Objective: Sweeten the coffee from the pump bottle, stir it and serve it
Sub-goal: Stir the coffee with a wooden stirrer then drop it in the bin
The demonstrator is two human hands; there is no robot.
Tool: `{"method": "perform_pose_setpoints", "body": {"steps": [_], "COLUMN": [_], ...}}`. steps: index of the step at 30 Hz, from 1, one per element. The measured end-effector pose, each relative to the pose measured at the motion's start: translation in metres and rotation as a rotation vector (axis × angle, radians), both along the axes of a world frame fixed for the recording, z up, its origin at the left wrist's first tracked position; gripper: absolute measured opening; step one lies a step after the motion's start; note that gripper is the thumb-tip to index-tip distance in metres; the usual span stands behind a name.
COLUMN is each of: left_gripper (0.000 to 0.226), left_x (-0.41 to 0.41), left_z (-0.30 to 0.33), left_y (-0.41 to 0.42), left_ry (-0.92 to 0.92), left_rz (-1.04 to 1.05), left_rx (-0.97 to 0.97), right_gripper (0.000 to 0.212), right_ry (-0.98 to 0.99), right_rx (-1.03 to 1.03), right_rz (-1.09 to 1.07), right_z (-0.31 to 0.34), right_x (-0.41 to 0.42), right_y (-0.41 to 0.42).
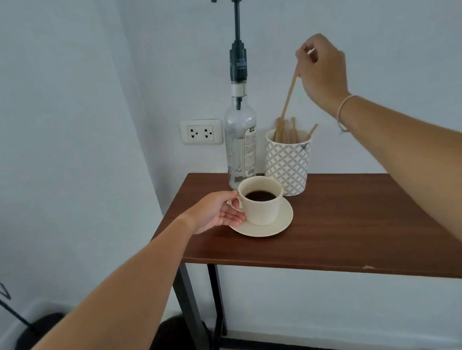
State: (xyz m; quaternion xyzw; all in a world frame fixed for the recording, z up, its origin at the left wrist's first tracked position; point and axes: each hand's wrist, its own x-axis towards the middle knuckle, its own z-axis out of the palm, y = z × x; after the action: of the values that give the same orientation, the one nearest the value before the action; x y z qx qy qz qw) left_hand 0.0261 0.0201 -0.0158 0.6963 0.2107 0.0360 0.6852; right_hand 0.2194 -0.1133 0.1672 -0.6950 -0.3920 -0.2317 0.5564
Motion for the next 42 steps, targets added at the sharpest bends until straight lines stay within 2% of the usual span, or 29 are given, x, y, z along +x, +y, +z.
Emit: {"method": "perform_pose_setpoints", "body": {"steps": [6,10,13,18,26,31,33,38,42], "left_gripper": [0.036,0.034,0.033,0.034,0.034,0.035,0.035,0.034,0.035], "left_x": [0.0,0.0,-0.001,-0.001,-0.002,-0.002,-0.002,-0.001,-0.001], "left_z": [-0.001,0.001,0.003,0.002,0.001,0.001,0.001,0.0,0.0], "left_y": [-0.004,-0.009,-0.011,-0.011,-0.011,-0.011,-0.011,-0.01,-0.009], "left_ry": [-0.008,-0.009,-0.006,-0.011,-0.011,-0.011,-0.014,-0.009,-0.005], "left_rz": [0.03,0.05,0.046,0.042,0.044,0.044,0.043,0.041,0.034], "left_rx": [0.024,0.03,0.042,0.047,0.042,0.043,0.043,0.046,0.047], "right_gripper": [0.026,0.015,0.014,0.017,0.016,0.019,0.02,0.02,0.021], "right_ry": [0.033,0.096,0.034,-0.045,0.133,-0.02,-0.019,0.104,0.008], "right_rx": [0.188,-0.076,-0.3,-0.488,-0.382,-0.462,-0.463,-0.392,-0.417], "right_rz": [0.149,0.264,0.259,0.221,0.308,0.132,0.124,0.256,0.133], "right_z": [0.004,-0.033,-0.063,-0.082,-0.087,-0.088,-0.086,-0.089,-0.09], "right_x": [-0.038,-0.056,-0.062,-0.063,-0.074,-0.069,-0.068,-0.076,-0.071], "right_y": [-0.028,-0.027,-0.024,-0.023,-0.018,-0.019,-0.019,-0.011,-0.011]}}
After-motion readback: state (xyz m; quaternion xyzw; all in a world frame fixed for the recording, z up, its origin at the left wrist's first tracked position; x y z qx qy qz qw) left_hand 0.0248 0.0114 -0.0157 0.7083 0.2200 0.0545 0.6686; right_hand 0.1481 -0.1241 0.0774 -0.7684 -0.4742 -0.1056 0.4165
